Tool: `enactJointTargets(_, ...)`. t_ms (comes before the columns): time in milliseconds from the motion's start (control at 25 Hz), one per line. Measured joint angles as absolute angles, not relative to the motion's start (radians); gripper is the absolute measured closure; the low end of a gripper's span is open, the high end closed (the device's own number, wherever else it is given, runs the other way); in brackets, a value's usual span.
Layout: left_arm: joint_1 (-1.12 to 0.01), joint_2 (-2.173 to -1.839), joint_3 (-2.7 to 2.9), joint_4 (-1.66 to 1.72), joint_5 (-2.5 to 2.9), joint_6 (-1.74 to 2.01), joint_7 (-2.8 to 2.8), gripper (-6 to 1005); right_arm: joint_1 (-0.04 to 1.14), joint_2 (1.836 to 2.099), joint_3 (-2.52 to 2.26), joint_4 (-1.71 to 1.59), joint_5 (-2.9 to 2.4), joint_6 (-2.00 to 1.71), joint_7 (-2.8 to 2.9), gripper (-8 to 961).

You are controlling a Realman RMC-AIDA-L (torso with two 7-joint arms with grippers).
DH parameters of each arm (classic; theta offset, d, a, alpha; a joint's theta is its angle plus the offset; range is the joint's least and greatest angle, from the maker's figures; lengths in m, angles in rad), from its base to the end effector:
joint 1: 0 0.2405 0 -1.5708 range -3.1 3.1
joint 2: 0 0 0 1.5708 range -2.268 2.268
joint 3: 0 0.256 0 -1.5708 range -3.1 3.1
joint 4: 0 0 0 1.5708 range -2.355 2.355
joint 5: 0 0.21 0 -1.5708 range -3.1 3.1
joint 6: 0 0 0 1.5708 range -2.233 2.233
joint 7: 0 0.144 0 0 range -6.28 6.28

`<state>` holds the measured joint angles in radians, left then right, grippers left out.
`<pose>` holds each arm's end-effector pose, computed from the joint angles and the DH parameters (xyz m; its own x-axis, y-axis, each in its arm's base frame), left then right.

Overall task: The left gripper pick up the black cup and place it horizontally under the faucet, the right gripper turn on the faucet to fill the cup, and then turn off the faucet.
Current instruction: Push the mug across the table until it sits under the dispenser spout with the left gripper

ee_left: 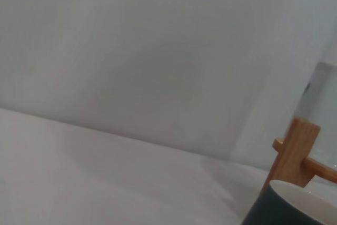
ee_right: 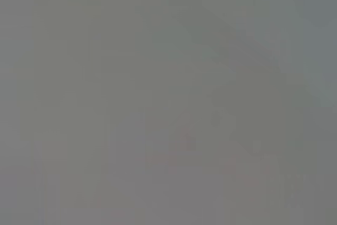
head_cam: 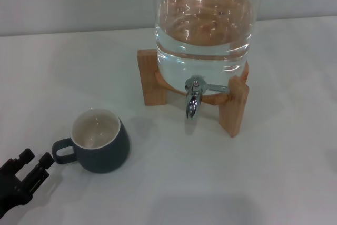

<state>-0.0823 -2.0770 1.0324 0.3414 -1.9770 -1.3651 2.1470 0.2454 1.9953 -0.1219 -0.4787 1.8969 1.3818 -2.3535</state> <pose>-0.3678 0.2112 -0.0217 0.4667 0.3508 0.8119 0.8391 -0.4656 -0.2812 0.4098 0.2585 0.1773 0.6892 0.2371 -0.6846 -0.7152 0.0714 -0.6953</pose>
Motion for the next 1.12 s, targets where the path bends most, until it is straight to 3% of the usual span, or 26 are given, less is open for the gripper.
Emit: enactJointTargets(1120, -0.215, -2.069, 1.026, 0.345, -1.901, -1.216, 2.096, 407, 0.27, 2.002, -0.124, -0.469, 1.897, 1.382, -2.357, 128)
